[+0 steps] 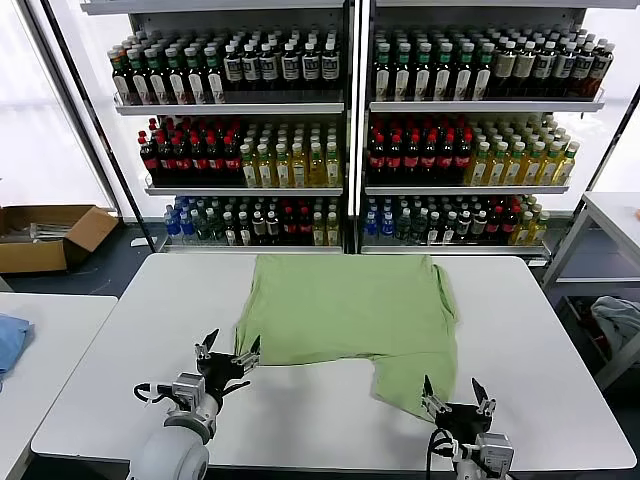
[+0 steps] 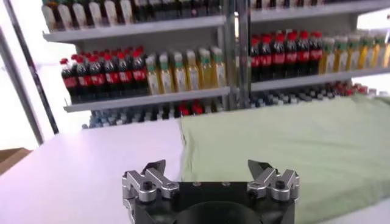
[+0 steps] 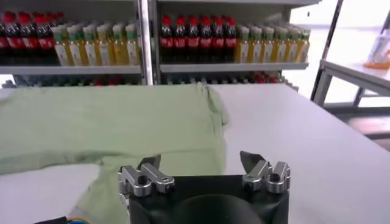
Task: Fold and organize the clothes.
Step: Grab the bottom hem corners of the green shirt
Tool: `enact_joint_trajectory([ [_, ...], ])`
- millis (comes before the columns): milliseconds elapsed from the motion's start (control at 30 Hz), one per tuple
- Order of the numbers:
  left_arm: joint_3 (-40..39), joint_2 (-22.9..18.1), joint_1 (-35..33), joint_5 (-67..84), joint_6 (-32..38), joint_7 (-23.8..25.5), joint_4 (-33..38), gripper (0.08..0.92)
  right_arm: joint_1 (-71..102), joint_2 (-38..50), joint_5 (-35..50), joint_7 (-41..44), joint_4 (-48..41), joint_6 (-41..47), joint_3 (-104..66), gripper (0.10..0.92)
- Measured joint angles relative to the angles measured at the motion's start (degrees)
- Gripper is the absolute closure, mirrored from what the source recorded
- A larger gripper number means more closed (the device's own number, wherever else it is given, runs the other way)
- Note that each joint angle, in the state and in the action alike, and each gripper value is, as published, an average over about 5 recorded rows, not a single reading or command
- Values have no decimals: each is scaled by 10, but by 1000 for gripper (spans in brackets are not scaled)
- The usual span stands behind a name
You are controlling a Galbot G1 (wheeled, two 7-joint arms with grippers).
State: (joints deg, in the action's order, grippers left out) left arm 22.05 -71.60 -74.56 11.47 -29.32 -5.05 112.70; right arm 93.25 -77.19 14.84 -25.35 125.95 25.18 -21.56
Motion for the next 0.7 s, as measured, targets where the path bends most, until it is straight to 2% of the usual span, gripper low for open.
enact_joint_trajectory([
  [700,-1,21,11,22,-10,2,-56,177,5,-38,-9,-13,-30,-1,23,203],
])
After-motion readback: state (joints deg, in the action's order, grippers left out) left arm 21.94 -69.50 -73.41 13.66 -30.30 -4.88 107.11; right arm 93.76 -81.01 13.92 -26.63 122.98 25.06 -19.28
